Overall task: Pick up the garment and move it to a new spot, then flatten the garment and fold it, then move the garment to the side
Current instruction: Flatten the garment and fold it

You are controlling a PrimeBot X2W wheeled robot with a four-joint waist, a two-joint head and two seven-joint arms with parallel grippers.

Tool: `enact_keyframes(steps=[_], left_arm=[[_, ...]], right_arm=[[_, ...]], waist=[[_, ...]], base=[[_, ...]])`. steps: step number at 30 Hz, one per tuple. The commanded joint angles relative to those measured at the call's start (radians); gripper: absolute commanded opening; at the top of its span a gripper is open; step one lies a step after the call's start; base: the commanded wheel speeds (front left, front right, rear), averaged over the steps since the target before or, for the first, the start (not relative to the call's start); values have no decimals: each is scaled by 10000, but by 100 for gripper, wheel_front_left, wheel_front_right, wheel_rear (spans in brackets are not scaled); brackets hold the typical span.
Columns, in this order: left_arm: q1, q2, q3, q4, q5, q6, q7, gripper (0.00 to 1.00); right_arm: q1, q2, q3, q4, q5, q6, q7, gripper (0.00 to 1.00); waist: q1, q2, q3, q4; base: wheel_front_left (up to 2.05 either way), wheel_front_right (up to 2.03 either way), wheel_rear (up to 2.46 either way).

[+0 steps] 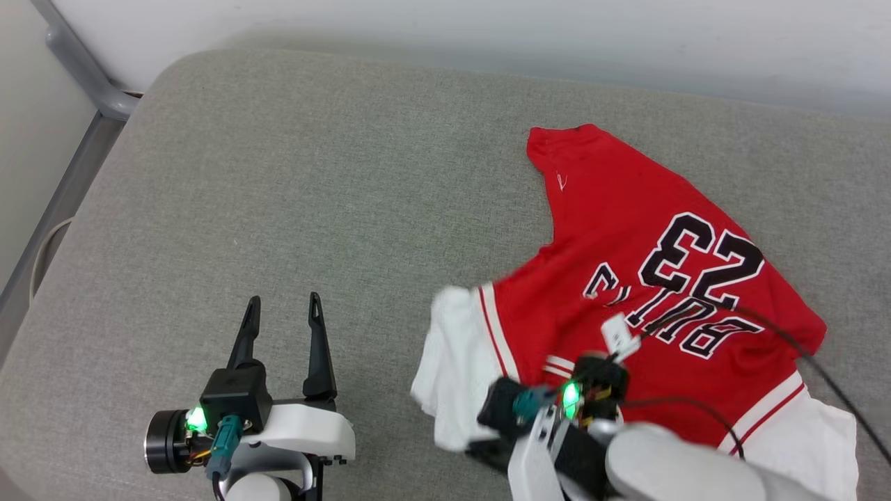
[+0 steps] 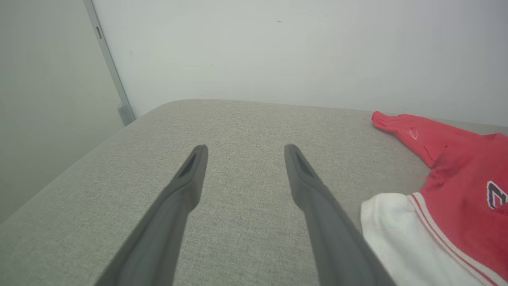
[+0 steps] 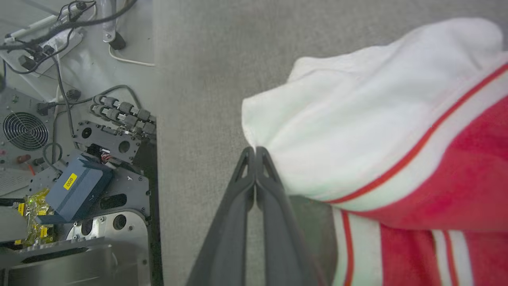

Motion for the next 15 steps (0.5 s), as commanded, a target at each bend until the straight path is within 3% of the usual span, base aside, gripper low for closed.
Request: enact_keyframes(steps=[1, 4, 7, 8, 9, 10, 15], left_arm=[[-110, -4, 9, 24, -3, -27, -26, 100], [-91, -4, 58, 54, 36, -43, -26, 100], [-4, -4, 140, 74, 79, -57, -26, 100], [20, -4, 159, 94, 107, -80, -26, 100], [52, -3, 187, 110, 136, -108, -26, 100], [90, -3, 217, 120, 168, -124, -26, 100], [255, -4, 340, 148, 271, -221, -26, 100]], right_arm=[[208, -68, -42, -104, -90, -10, 409, 0], [583, -229, -33, -268, -238, -10, 1063, 0], [394, -242, -28, -81, -189, -10, 649, 0], [336, -216, -31, -16, -203, -10, 433, 5], [252, -189, -26, 67, -164, -10, 112, 36], [153, -157, -29, 145, -144, -10, -262, 100], [-32, -157, -80, 288, -43, -10, -1879, 100]], waist=[[0, 0, -9, -11], [0, 0, -43, -72], [0, 0, -127, -205], [0, 0, -179, -252], [0, 0, -230, -306], [0, 0, -292, -361], [0, 0, -617, -644]], base=[[0, 0, 0], [0, 0, 0], [0, 0, 0], [0, 0, 0], [0, 0, 0], [0, 0, 0], [0, 0, 0]])
